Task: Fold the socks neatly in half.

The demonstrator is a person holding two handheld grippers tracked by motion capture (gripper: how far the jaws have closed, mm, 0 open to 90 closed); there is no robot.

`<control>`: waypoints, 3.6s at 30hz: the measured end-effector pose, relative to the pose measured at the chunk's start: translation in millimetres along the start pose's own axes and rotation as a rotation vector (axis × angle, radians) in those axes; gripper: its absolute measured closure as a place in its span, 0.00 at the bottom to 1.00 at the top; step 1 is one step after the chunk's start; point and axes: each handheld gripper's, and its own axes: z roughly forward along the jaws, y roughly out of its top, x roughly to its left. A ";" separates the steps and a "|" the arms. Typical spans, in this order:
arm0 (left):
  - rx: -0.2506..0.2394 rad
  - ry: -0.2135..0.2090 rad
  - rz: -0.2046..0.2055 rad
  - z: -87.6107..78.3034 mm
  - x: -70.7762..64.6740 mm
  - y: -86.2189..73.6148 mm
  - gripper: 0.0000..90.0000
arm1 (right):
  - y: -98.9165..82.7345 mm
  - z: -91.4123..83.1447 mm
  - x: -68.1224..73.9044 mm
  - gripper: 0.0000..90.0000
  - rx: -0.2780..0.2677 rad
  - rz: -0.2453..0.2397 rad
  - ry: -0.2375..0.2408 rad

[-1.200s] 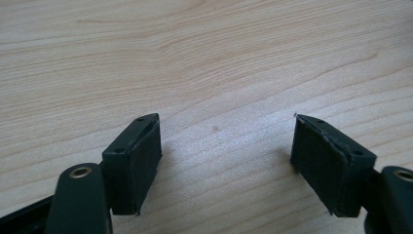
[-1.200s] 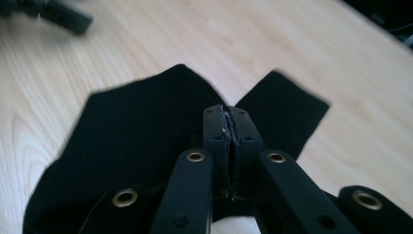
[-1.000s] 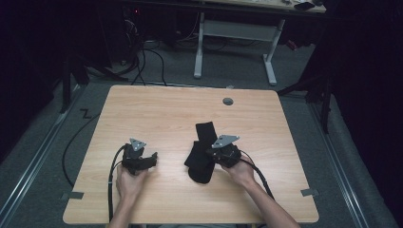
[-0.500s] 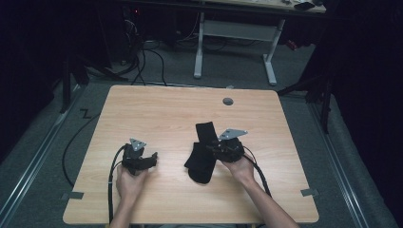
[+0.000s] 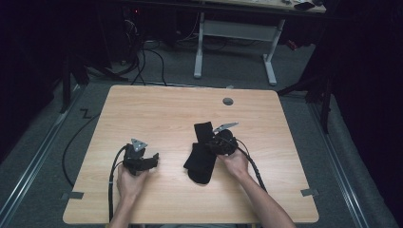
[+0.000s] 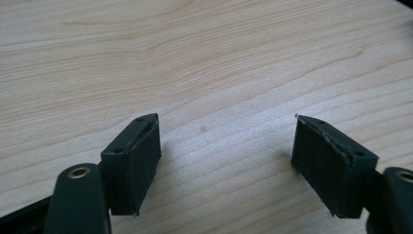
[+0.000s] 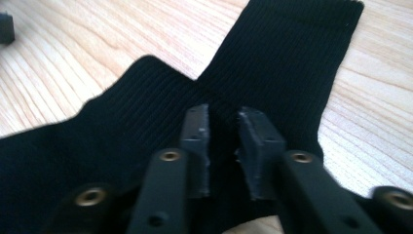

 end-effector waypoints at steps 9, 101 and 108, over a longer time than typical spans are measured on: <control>-0.032 -0.209 0.027 -8.0 -49.7 23.1 0.33 | 3.7 -14.9 5.3 0.98 -0.089 -0.086 -0.040; 0.013 -0.220 0.145 37.3 -121.7 36.7 0.40 | -29.5 -32.4 -16.8 0.89 -0.146 0.068 -0.119; 0.011 -0.221 0.149 36.0 -124.4 35.2 0.40 | -34.6 -16.8 -8.2 0.74 -0.069 0.035 -0.102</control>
